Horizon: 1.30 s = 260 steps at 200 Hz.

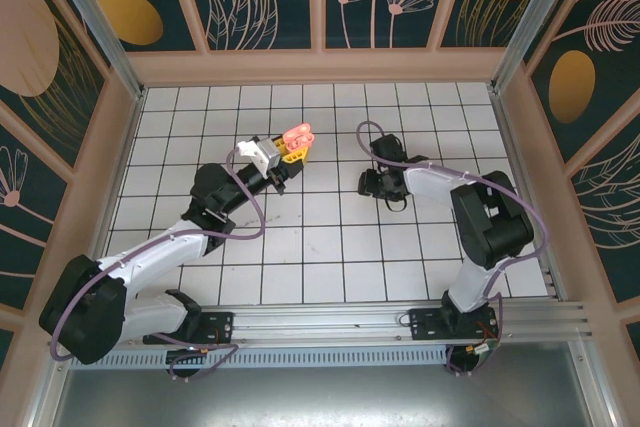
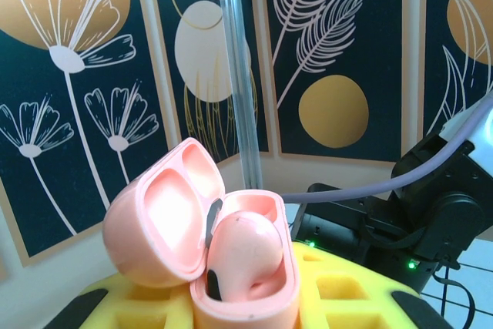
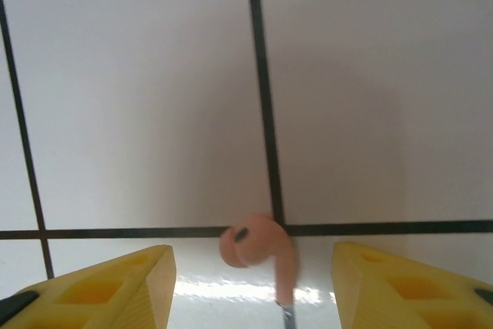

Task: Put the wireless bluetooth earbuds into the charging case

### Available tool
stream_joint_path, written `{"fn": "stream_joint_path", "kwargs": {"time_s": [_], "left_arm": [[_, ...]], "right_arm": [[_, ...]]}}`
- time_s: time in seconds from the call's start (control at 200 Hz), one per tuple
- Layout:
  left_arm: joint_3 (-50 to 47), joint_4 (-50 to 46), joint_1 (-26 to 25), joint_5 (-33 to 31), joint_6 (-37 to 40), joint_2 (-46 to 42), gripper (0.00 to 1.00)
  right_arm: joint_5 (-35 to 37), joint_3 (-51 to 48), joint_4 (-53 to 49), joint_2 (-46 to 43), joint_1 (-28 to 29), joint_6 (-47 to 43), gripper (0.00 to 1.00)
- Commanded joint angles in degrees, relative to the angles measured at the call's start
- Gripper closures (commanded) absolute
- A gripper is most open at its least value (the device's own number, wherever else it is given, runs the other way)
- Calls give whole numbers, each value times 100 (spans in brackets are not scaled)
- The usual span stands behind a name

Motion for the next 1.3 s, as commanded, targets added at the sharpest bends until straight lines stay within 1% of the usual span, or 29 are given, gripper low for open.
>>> {"fn": "stream_joint_path", "kwargs": {"time_s": [0.0,0.25,0.37,0.415,0.511,0.876,1.296], "left_arm": [[-55,227,-14,-75,-9,-83,100],[-69,262,-13,-93,-1,-72,100],[-69,268,-11,-76,-2,-62,100],[-62,271,-12,-67,-6,-66,100],[-60,280,-10,-61,-11,-47,100],[-113,441,-11,-102,-5,1,100],[-148,508,-10,-102,52,16,100]], "right_arm": [[-48,248,37,155,174,66,45],[36,348,-92,216,366,162,45],[226,371,-250,127,367,212,45],[464,433,-363,103,367,220,43],[660,675,-647,121,367,152,42],[1071,2000,-2146,946,384,228,43],[1204,2543,-2648,1433,455,453,48]]}}
